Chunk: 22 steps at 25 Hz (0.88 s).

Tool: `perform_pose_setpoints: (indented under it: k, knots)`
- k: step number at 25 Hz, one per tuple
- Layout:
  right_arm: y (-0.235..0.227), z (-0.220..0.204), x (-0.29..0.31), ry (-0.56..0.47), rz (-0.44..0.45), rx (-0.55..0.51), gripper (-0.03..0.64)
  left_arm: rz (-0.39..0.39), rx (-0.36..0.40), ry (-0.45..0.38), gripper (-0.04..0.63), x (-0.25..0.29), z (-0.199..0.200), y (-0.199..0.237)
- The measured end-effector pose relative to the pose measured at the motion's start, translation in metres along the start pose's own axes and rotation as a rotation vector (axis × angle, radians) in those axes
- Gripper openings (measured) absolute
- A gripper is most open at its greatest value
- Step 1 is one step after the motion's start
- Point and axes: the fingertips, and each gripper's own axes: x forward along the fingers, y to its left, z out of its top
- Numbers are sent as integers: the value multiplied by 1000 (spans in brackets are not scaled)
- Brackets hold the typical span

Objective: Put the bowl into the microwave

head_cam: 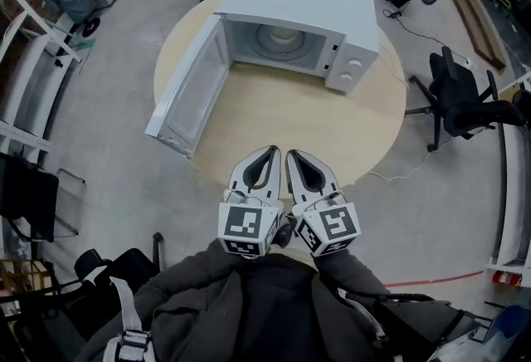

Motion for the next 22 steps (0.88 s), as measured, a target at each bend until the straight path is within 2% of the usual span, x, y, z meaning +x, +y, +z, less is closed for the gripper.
perform_pose_setpoints:
  k: [5, 11, 22]
  knots:
    - [8, 12, -31, -34, 12, -46, 8, 37, 29, -43, 9, -28, 10, -19]
    - [12, 23, -49, -71, 15, -61, 8, 34, 67, -72, 9, -40, 21, -39]
    - [19, 26, -50, -85, 21, -70, 8, 36, 94, -90, 9, -45, 27, -41]
